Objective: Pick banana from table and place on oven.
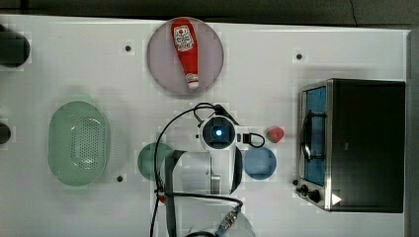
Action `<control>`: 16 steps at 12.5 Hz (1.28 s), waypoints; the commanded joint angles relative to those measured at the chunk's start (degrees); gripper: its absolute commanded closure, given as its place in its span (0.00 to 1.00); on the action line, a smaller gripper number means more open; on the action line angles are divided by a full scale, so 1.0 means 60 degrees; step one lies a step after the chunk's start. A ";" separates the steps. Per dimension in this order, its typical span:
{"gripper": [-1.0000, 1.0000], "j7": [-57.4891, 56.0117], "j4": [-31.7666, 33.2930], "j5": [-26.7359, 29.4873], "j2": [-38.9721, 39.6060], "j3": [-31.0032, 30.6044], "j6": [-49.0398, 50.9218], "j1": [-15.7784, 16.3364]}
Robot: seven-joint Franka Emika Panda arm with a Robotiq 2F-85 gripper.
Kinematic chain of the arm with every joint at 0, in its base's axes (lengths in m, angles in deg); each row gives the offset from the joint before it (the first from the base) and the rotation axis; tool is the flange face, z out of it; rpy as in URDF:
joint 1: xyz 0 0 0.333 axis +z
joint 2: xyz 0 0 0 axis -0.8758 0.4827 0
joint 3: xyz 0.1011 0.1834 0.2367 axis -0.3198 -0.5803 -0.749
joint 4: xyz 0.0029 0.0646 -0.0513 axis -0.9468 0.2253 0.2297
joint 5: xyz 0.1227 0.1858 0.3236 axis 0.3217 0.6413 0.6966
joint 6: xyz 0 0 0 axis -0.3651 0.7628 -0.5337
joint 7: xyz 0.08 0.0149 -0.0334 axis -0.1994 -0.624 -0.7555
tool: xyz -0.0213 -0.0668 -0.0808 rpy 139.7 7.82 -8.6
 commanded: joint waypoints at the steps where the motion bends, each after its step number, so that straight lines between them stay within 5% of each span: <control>1: 0.73 0.0256 -0.0022 -0.0177 -0.0953 0.0118 0.0043 -0.0020; 4: 0.73 0.0256 -0.0148 -0.0177 -0.2711 0.0115 0.1199 -0.0016; 9: 0.73 0.0256 -0.1648 -0.0178 -0.5368 0.0145 0.5728 -0.0014; 13: 0.73 0.0250 -0.3711 -0.0179 -0.5573 0.0317 0.8710 -0.0040; 16: 0.73 0.0213 -0.4761 -0.0179 -0.5206 0.0857 0.9112 -0.0089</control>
